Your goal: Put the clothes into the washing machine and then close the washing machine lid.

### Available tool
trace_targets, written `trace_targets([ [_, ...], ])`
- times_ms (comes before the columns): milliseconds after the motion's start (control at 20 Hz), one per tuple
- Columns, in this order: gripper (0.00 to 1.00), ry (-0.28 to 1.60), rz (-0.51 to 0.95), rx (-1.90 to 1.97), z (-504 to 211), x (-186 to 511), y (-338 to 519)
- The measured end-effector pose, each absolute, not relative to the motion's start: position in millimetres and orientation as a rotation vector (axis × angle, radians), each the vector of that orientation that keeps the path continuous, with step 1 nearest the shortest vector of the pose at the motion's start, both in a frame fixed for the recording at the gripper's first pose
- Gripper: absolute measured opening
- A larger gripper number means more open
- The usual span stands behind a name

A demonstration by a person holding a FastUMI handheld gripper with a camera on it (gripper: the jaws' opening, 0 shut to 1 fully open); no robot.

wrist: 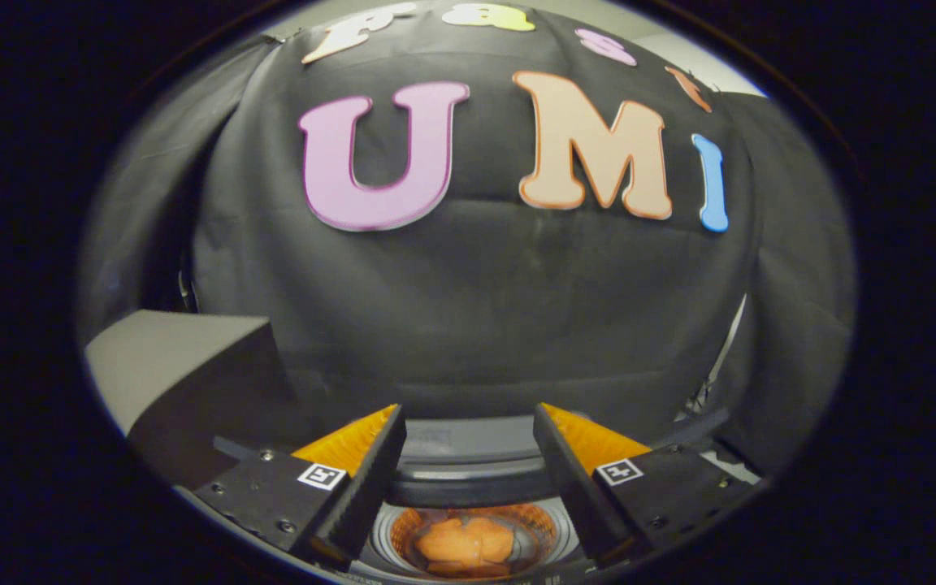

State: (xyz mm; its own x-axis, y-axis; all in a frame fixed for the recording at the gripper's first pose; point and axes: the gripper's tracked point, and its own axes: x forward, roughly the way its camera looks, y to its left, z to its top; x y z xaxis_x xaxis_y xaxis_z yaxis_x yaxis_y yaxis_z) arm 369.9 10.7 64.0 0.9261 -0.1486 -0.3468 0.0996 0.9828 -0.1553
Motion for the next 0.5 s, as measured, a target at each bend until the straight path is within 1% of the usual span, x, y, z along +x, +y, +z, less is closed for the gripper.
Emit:
trace_targets([
  [100,0.98,0.377,-0.117,-0.156,42,365,12],
  [200,0.97,0.367,-0.109,-0.158,31,354,16],
  [500,0.98,0.351,-0.103,-0.12,28,332,22],
])
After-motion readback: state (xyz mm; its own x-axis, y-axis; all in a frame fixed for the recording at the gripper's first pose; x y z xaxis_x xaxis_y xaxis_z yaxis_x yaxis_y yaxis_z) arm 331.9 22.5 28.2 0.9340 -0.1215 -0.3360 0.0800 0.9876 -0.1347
